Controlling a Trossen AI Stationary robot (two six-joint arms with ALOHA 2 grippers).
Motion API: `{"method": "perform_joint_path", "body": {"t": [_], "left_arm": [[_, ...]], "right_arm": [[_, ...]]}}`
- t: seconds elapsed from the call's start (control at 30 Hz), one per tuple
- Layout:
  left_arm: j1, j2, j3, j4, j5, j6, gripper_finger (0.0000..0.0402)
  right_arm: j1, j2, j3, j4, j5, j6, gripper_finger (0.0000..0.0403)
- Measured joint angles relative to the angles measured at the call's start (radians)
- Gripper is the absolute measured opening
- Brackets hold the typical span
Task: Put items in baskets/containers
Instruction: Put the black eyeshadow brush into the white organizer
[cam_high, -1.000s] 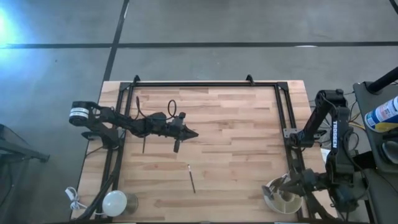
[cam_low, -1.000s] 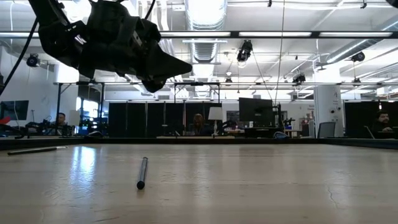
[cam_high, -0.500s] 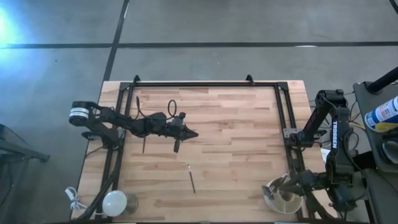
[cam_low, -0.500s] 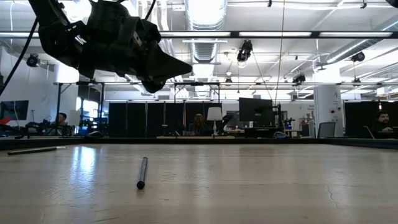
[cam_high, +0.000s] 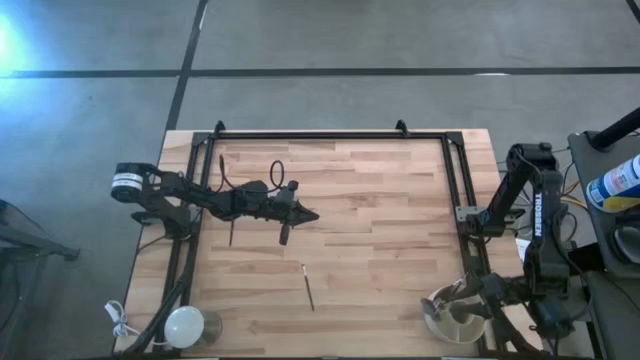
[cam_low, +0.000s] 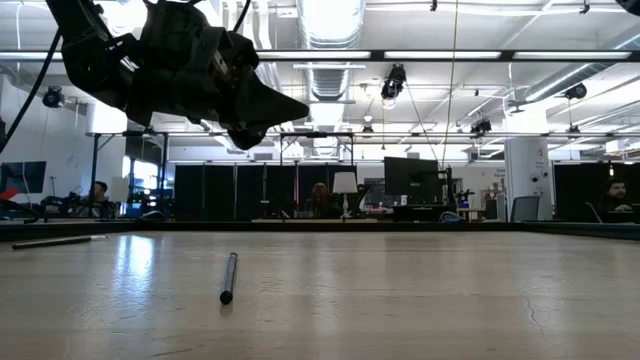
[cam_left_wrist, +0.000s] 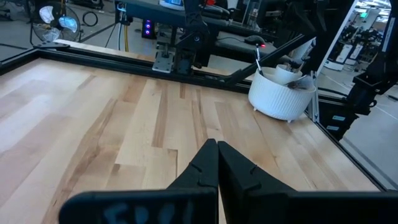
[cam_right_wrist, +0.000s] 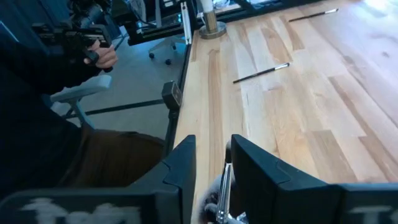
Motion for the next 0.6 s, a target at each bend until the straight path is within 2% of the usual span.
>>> {"method": "perform_joint_path", "body": {"t": [0.27,0.43,0.6], "left_arm": [[0.002,0.000,0.000,0.001,0.000,0.006,0.0000],[0.002,0.000,0.000,0.001,0.000,0.006,0.0000],[0.002,0.000,0.000,0.001,0.000,0.007,0.0000]], "right_arm": [[0.000,-0.062,0.000,-0.020,-0.101,0.001,0.0110],[-0.014,-0.112,0.000,-0.048,-0.144,-0.004,0.0079],[-0.102,-0.142,0.000,-0.035,-0.281,-0.071,0.0040]]}}
